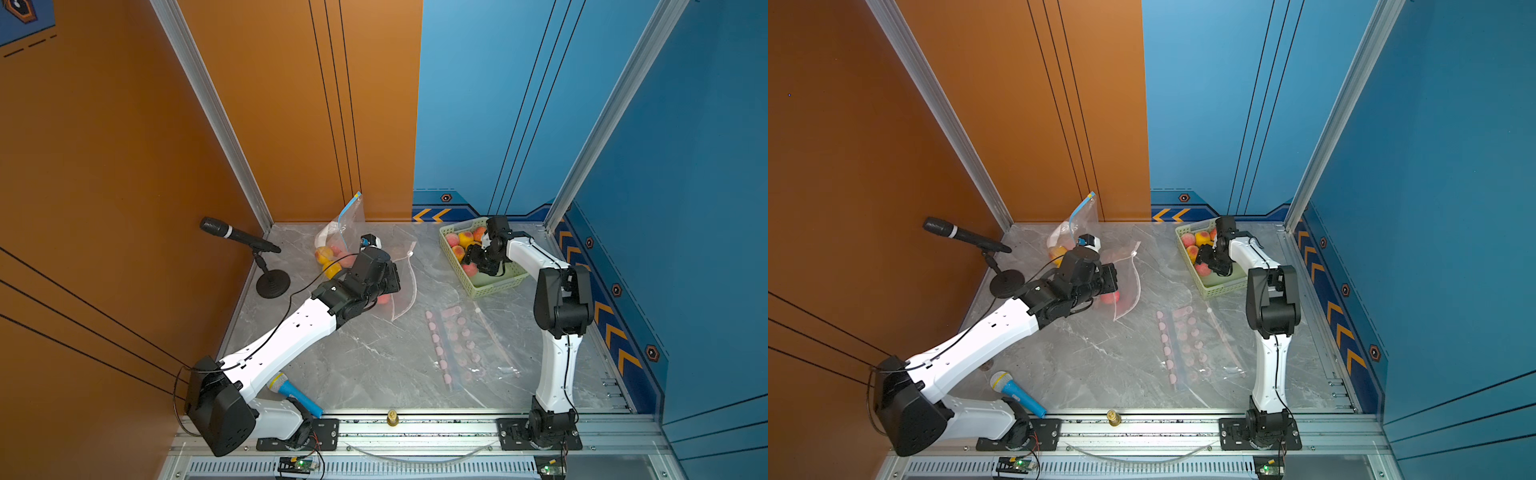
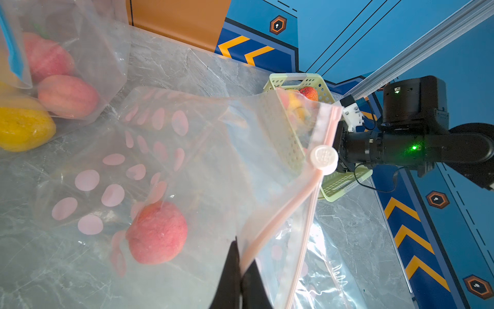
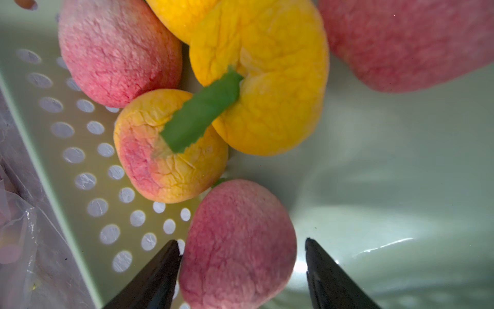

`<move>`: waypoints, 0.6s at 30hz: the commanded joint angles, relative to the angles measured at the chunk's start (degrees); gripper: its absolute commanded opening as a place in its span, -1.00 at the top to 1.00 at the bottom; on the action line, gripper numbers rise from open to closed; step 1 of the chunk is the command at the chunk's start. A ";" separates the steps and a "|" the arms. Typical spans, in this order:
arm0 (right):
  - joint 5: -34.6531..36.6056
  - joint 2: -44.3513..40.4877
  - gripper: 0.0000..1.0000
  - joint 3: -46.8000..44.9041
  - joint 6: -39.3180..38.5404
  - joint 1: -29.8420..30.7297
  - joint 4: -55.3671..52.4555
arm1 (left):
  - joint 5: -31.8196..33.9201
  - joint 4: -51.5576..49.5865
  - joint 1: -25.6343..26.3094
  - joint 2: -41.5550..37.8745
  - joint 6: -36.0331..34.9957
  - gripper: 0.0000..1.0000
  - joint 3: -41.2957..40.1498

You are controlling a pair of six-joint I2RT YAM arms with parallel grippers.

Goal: Place the peach in a zip-top bag and seal the zipper
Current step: Pick up the peach from the basket.

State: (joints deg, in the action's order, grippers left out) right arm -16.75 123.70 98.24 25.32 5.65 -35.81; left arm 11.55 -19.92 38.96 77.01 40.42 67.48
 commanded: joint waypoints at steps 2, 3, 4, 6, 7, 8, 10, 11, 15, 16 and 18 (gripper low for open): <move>-0.57 1.82 -0.46 1.86 -1.85 0.81 -3.42 | 0.91 0.93 -0.19 -0.57 0.55 1.00 -0.57; -0.37 1.98 -0.45 1.83 -1.94 0.89 -3.55 | 0.90 0.98 -0.22 -0.63 0.56 1.00 -0.57; -0.13 2.07 -0.44 1.78 -1.99 0.93 -3.64 | 0.91 0.94 -0.25 -0.64 0.54 1.00 -0.64; 0.63 2.15 -0.43 1.56 -1.94 1.11 -3.65 | 0.86 0.94 -0.21 -0.61 0.54 1.00 -0.64; 1.09 2.25 -0.43 1.68 -2.03 1.12 -3.61 | 0.89 0.94 -0.20 -0.71 0.55 1.00 -0.64; 1.58 2.34 -0.43 1.74 -2.03 1.11 -3.64 | 0.88 0.94 -0.20 -0.72 0.55 1.00 -0.72; 2.54 2.42 -0.42 1.78 -2.03 1.03 -3.65 | 0.91 0.94 -0.20 -0.74 0.59 1.00 -0.83; 2.78 2.44 -0.43 2.00 -2.02 0.94 -3.65 | 0.91 0.94 -0.20 -0.79 0.62 1.00 -0.78; 3.77 2.79 -0.43 2.66 -2.54 0.82 -3.50 | 0.89 1.10 -0.20 -0.82 0.80 1.00 -1.04; 4.13 2.95 -0.44 2.81 -2.69 0.88 -3.43 | 0.85 1.11 -0.12 -0.78 0.88 1.00 -1.06; 4.65 3.12 -0.45 3.04 -2.89 0.94 -3.14 | 0.82 1.19 -0.13 -0.73 0.93 1.00 -1.07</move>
State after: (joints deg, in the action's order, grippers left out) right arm -14.46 125.71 99.55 23.79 6.46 -37.58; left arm 11.57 -19.90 38.96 77.01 40.62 67.40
